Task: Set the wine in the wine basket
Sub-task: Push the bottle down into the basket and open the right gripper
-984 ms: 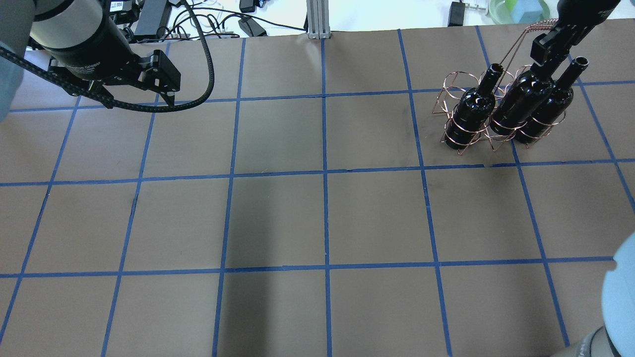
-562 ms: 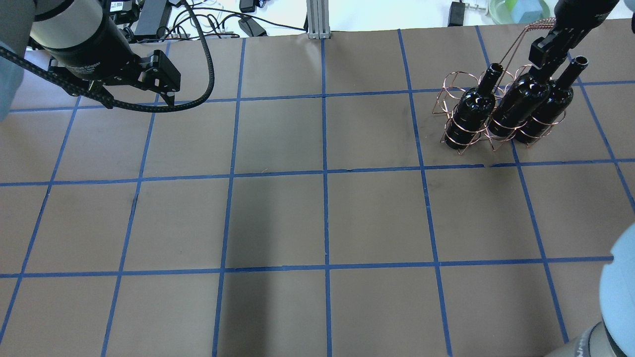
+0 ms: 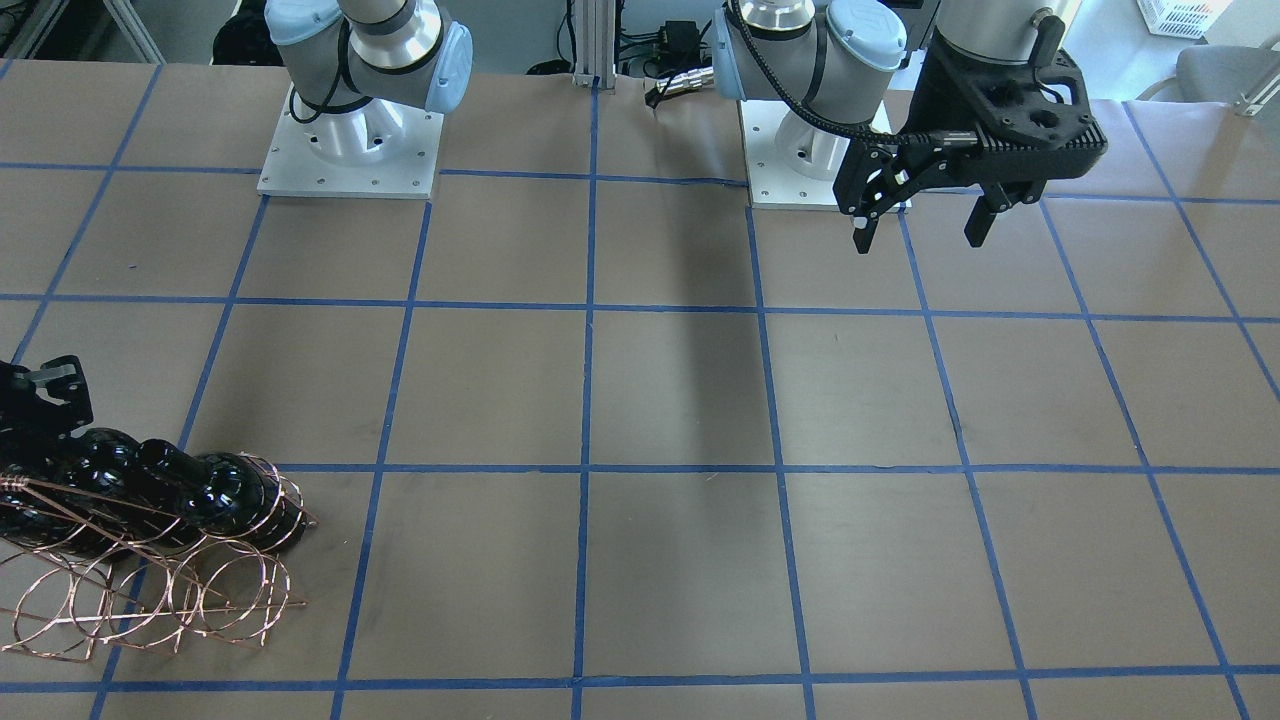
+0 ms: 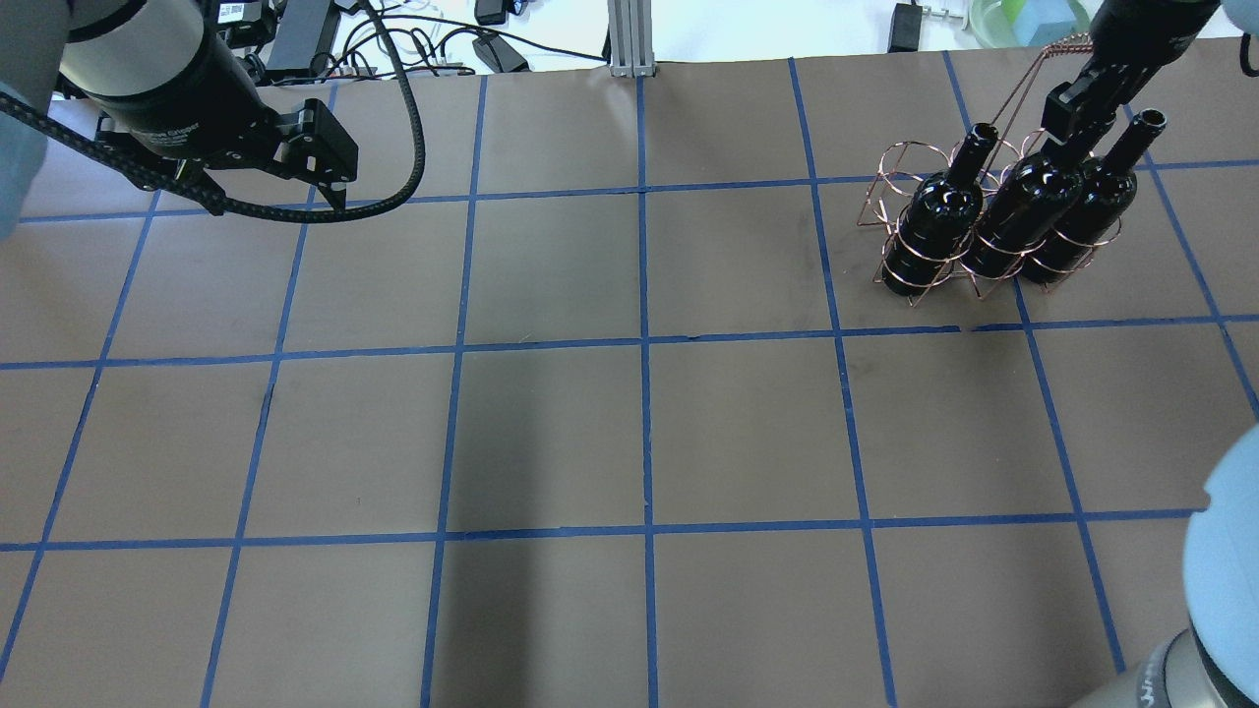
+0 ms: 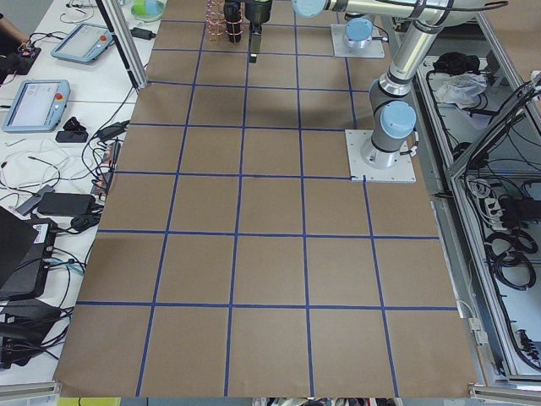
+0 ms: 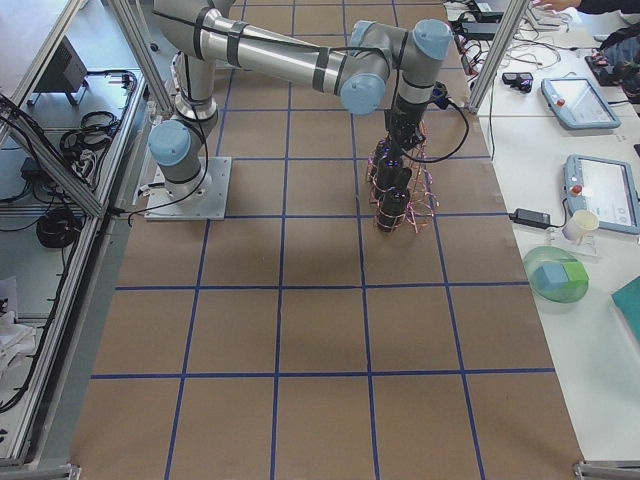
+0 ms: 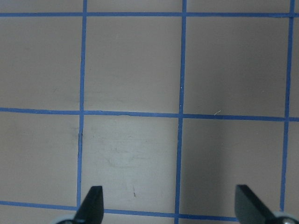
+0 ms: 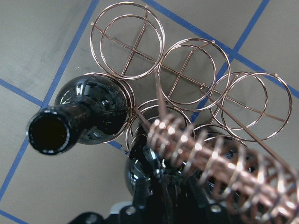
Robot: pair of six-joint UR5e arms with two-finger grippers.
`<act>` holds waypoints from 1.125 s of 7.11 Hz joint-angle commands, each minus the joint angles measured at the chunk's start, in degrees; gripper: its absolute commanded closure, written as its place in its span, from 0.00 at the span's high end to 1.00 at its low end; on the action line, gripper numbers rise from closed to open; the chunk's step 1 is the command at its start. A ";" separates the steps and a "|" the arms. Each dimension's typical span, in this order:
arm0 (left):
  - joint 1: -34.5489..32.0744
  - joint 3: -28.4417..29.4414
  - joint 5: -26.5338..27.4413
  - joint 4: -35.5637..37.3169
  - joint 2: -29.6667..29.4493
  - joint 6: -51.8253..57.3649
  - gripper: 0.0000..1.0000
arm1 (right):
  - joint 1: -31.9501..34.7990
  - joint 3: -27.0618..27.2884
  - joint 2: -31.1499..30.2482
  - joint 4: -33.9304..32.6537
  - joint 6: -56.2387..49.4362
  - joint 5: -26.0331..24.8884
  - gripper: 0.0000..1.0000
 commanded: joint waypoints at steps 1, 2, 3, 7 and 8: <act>-0.18 0.00 0.00 -0.09 0.00 -0.09 1.00 | 0.00 0.08 0.57 -0.07 -0.12 -0.23 0.00; 0.08 -0.09 0.00 -0.52 0.17 0.00 1.00 | 0.00 0.17 0.66 -0.16 -0.12 -0.32 0.00; 0.09 -0.09 0.09 -0.61 0.26 0.00 1.00 | 0.00 0.25 0.75 -0.07 -0.21 -0.23 0.00; 0.18 -0.88 1.25 -2.03 0.71 0.00 1.00 | 0.00 0.52 1.71 -0.16 -0.12 -0.32 0.00; 0.35 -0.79 -0.68 -1.67 0.79 0.09 1.00 | 0.00 0.52 1.71 -0.16 -0.12 -0.32 0.00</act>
